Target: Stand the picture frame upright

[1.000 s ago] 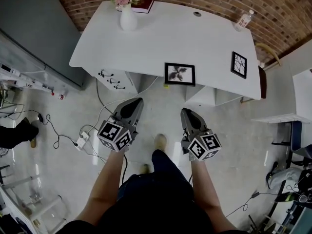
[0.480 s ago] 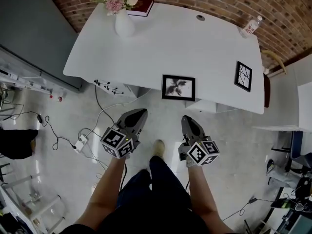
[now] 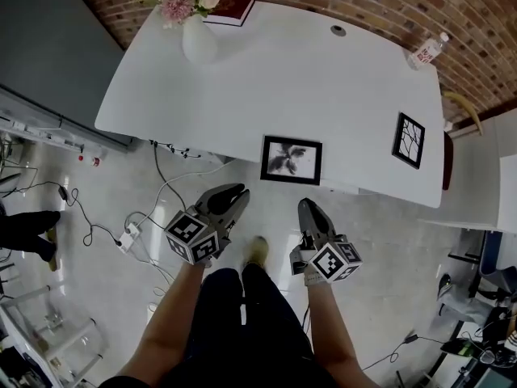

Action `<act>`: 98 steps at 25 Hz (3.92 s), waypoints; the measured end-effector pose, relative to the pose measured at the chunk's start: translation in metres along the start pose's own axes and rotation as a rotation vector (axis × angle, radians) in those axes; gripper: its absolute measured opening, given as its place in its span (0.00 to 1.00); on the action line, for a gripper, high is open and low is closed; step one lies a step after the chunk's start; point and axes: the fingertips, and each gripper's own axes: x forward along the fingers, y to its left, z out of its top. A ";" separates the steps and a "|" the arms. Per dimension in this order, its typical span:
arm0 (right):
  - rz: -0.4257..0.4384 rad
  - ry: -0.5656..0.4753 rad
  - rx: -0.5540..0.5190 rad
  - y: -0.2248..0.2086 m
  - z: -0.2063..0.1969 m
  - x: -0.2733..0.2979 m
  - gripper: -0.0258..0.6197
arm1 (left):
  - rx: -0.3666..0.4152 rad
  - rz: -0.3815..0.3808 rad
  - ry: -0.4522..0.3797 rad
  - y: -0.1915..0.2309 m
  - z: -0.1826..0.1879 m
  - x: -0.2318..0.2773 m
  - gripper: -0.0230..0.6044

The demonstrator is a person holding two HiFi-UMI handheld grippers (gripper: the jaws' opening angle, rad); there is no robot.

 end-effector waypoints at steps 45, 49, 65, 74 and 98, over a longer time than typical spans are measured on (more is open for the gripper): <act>0.059 -0.329 0.591 -0.038 0.016 0.037 0.16 | -0.957 -0.166 -0.120 0.019 -0.048 0.060 0.18; 0.106 -0.318 0.548 -0.025 0.023 0.038 0.15 | -0.903 -0.177 -0.099 0.016 -0.048 0.053 0.20; 0.225 -0.202 0.382 0.041 0.034 0.063 0.15 | -0.457 0.084 -0.079 0.050 -0.017 -0.009 0.40; 0.278 -0.101 0.272 0.081 0.034 0.085 0.15 | -0.078 0.228 -0.063 0.076 0.038 -0.040 0.40; 0.493 0.185 -0.034 0.203 0.003 0.167 0.15 | 0.036 -0.199 0.145 0.147 0.113 -0.060 0.40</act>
